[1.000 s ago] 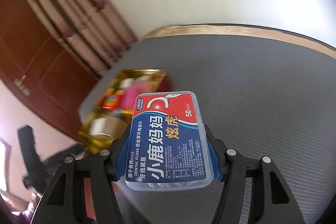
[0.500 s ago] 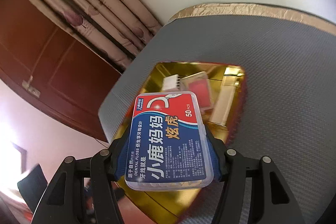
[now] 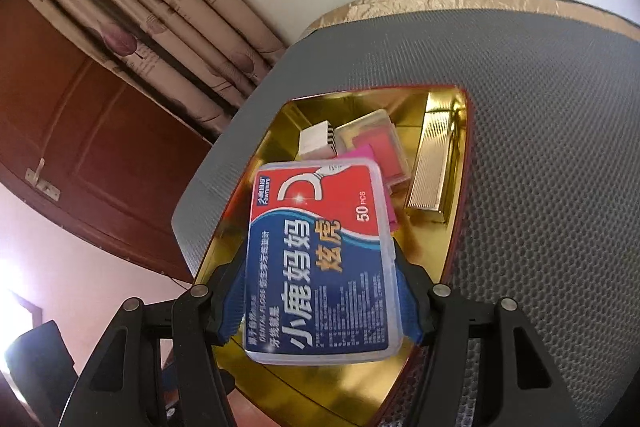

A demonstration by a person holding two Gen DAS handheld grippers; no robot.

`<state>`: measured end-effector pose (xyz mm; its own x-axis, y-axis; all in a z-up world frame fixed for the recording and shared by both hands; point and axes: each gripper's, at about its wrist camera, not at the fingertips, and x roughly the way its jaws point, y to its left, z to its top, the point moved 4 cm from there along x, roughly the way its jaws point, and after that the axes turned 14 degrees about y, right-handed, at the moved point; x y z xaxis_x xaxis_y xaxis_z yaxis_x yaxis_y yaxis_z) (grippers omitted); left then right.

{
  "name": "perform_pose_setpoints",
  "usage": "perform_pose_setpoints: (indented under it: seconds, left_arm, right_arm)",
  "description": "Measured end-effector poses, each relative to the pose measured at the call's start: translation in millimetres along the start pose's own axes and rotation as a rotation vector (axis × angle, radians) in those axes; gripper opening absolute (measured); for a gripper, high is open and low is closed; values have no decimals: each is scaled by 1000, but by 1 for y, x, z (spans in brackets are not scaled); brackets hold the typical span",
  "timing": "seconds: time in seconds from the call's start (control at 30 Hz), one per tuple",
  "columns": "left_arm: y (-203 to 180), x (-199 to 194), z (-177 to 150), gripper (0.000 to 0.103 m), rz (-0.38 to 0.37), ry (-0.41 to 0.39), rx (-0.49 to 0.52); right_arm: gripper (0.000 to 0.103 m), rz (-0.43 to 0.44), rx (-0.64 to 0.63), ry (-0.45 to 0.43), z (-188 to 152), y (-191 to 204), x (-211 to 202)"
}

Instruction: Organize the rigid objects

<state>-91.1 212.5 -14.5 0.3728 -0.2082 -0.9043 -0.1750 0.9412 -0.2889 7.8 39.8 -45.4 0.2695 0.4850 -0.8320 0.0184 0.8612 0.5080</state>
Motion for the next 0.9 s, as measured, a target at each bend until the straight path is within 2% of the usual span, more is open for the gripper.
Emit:
perform_pose_setpoints:
  seconds: [0.2,0.33,0.5,0.73,0.8,0.9]
  left_arm:
    - [-3,0,-1,53,10,-3,10]
    - [-6,-1,-2,53,38,-11,30]
    - [-8,-5,-1,53,61,-32,42]
    - [-12,-17,-2,53,131,-99,66]
    - [-13,-20,-2,53,157,-119,76]
    - [-14,-26,-2,53,183,-151,84]
  right_arm:
    - [61,-28,-27,-16,-5,2,-4]
    - [65,-85,-68,-60,-7,4,-19]
    - [66,-118,-115,-106,-15,8,-38]
    - [70,-216,-261,-207,-44,31,-66]
    - [74,-260,-308,-263,-54,41,-78]
    - [88,-327,-350,-354,-68,51,-95]
